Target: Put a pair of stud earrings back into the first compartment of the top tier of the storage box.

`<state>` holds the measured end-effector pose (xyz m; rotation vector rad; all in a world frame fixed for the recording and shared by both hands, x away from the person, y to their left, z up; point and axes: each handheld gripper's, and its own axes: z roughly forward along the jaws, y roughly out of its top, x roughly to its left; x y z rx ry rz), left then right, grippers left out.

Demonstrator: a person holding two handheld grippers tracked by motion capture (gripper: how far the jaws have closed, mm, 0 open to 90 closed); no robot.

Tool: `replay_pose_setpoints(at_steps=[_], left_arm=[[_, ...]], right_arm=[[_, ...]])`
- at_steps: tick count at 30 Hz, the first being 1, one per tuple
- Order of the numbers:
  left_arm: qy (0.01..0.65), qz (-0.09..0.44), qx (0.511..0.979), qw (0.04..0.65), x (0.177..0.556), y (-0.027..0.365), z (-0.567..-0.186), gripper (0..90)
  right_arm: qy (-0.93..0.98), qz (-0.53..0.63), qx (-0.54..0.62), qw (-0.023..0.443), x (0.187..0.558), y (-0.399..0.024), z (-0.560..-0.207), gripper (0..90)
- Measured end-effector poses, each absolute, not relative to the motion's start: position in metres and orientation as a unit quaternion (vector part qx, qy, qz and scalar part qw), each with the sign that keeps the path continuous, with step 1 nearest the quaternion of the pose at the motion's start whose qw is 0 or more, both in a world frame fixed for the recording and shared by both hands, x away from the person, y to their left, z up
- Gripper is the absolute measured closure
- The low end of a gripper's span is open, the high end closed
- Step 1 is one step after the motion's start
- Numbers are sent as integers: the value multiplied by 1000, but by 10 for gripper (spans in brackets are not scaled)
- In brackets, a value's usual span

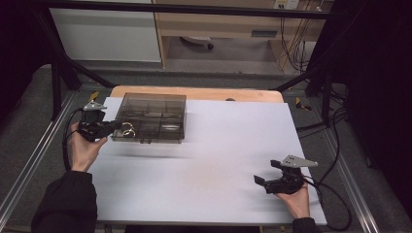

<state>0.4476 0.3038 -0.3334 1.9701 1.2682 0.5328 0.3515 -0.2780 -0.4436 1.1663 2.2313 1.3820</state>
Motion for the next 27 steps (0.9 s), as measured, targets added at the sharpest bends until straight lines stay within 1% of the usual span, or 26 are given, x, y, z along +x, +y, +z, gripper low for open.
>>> replay_pose_setpoints(at_steps=[7, 27], left_arm=[[501, 211, 763, 349, 458, 303, -344, 858], [510, 207, 767, 331, 464, 301, -366, 854]], right_arm=[[769, 477, 403, 134, 352, -279, -444, 7], [770, 477, 402, 136, 351, -279, -444, 7]])
